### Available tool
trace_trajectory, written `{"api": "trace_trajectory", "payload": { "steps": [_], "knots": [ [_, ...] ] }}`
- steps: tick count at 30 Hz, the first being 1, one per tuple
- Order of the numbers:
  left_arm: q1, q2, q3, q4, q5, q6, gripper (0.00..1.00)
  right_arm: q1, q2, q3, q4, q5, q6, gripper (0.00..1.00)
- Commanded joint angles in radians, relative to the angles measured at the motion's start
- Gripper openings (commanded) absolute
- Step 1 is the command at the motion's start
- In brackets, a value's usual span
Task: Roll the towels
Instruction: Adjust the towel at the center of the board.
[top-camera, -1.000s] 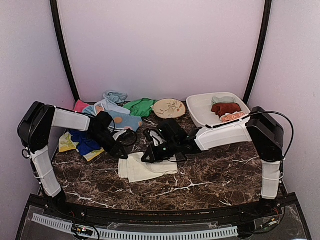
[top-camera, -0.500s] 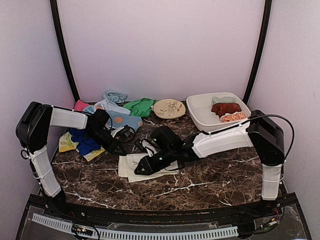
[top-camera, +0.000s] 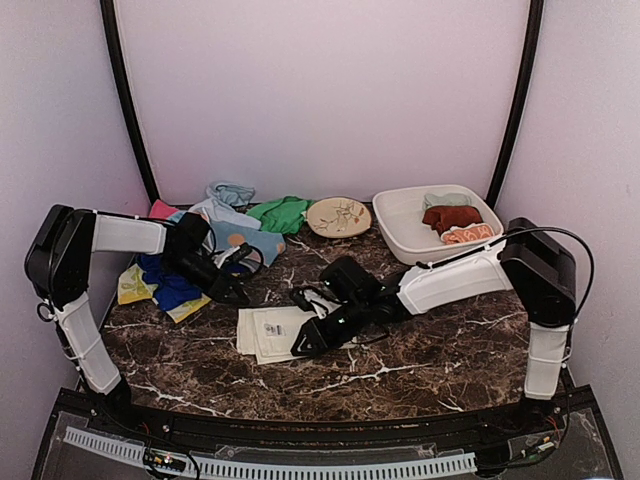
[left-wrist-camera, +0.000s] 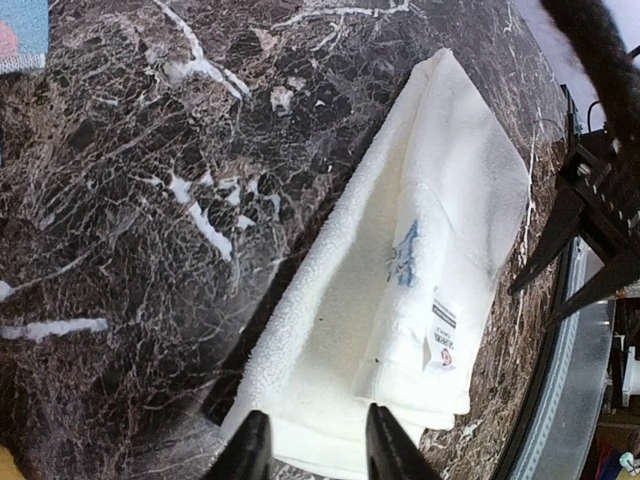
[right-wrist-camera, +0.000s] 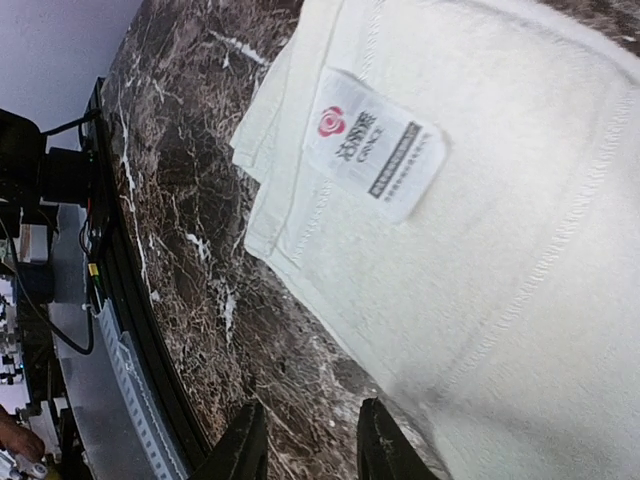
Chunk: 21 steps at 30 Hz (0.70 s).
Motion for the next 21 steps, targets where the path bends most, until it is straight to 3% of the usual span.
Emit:
{"api": "trace_trajectory", "payload": {
  "steps": [1, 3, 7, 17, 21],
  "knots": [
    [0.003, -0.042, 0.024, -0.016, 0.078, -0.005, 0.40, -0.065, -0.106, -0.086, 0.077, -0.014, 0.044, 0.32],
    [-0.001, -0.034, 0.032, -0.020, 0.119, -0.010, 0.51, -0.098, -0.139, -0.133, 0.113, -0.009, 0.072, 0.30],
    [-0.032, -0.005, 0.032, -0.028, 0.135, -0.020, 0.51, -0.147, -0.203, -0.219, 0.170, 0.010, 0.113, 0.30],
    [-0.055, 0.083, 0.049, -0.036, 0.106, -0.024, 0.38, -0.168, -0.228, -0.275, 0.229, 0.021, 0.152, 0.29],
    [-0.071, 0.110, 0.084, -0.085, 0.146, 0.000, 0.22, -0.169, -0.213, -0.269, 0.237, 0.023, 0.159, 0.29]
  ]
}}
